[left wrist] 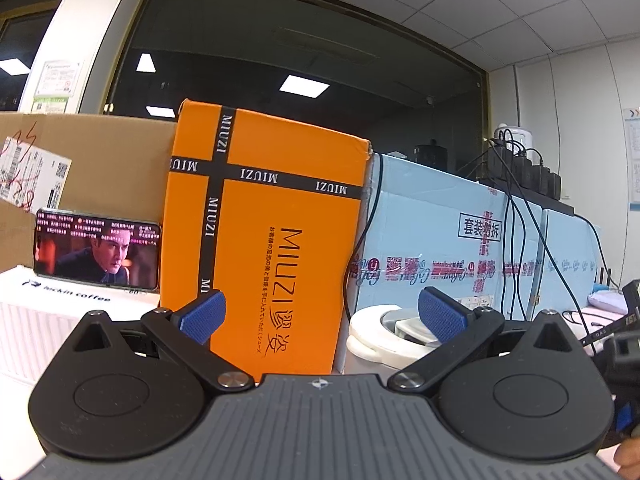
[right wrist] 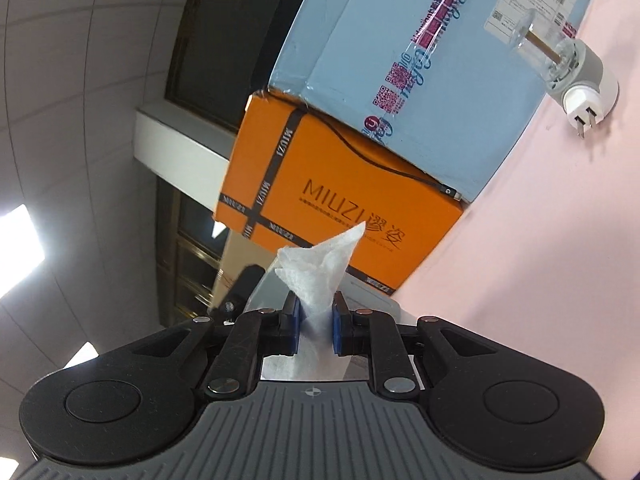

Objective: Clean container

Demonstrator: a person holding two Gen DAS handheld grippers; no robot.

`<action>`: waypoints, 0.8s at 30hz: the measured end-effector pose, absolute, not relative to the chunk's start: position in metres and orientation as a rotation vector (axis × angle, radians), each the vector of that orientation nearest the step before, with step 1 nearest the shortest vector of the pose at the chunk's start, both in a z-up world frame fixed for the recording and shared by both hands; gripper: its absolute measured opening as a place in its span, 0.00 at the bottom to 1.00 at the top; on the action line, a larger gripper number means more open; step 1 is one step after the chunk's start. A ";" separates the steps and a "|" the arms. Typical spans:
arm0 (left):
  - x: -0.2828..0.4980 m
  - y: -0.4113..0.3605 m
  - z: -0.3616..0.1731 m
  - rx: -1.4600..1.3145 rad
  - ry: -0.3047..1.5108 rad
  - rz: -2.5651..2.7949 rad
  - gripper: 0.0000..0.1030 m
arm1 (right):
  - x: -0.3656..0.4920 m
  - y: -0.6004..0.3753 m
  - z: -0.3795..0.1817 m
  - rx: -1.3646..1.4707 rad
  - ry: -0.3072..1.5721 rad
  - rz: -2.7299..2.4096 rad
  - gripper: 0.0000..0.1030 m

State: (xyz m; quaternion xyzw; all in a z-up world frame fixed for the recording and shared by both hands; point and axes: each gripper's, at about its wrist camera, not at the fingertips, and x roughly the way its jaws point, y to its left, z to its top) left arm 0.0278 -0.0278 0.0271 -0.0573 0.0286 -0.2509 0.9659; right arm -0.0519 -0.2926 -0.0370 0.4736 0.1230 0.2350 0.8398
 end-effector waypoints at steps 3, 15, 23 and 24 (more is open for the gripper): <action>0.027 -0.027 0.027 -0.118 0.059 -0.508 1.00 | -0.056 -0.285 -0.035 0.928 0.285 0.478 0.15; 0.025 -0.029 0.027 -0.105 0.050 -0.518 1.00 | -0.068 -0.225 -0.019 0.301 0.394 0.385 0.17; 0.025 -0.028 0.027 -0.106 0.052 -0.519 1.00 | -0.054 -0.205 -0.028 0.106 0.581 0.396 0.17; 0.024 -0.028 0.027 -0.104 0.051 -0.519 1.00 | -0.053 -0.206 -0.029 0.098 0.600 0.406 0.17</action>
